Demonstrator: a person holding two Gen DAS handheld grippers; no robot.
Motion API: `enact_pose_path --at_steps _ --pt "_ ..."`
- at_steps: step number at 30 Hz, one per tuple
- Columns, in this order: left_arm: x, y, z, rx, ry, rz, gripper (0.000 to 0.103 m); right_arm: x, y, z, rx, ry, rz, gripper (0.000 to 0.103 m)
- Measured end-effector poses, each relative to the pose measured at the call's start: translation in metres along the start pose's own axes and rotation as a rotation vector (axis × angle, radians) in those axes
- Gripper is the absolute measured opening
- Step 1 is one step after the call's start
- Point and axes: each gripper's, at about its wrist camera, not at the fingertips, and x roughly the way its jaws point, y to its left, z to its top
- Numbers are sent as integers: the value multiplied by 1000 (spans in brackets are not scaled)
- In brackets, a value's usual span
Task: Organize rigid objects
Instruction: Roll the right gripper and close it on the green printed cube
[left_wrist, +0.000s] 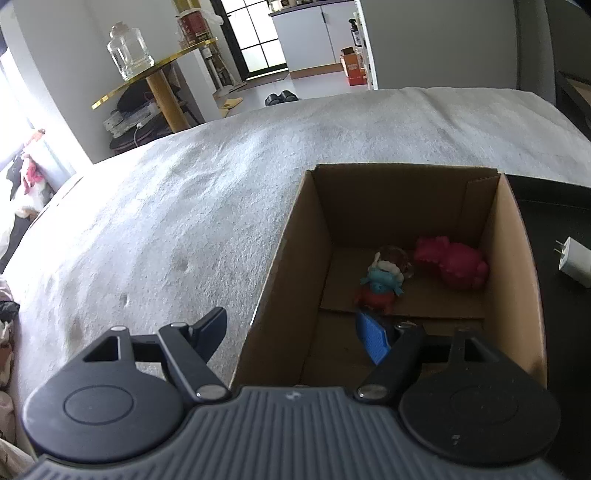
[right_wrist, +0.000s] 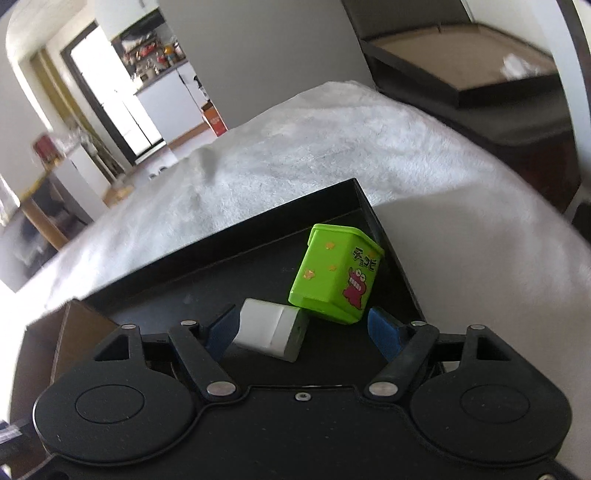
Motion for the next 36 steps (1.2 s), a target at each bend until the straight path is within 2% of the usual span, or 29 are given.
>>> enact_pose_path --at_steps 7,9,10,12,14,24,36 --pt "-1 1 1 -10 -4 16 76 13 -7 10 87 -12 39 86" --pt "0 1 0 -9 -1 11 76 19 -10 13 114 -5 38 82" --pt "-1 2 1 -9 -2 10 76 21 -10 14 117 -2 22 78" --pt "-2 3 1 -10 -10 12 76 23 -9 15 104 3 -17 48" --pt "-2 5 0 -20 -6 10 76 21 -14 16 135 10 8 48" --pt "-4 11 -1 -39 -9 -12 76 -5 -9 10 108 -6 -8 47" --pt "-10 22 -4 -72 -23 -44 76 -32 25 1 26 -28 59 47"
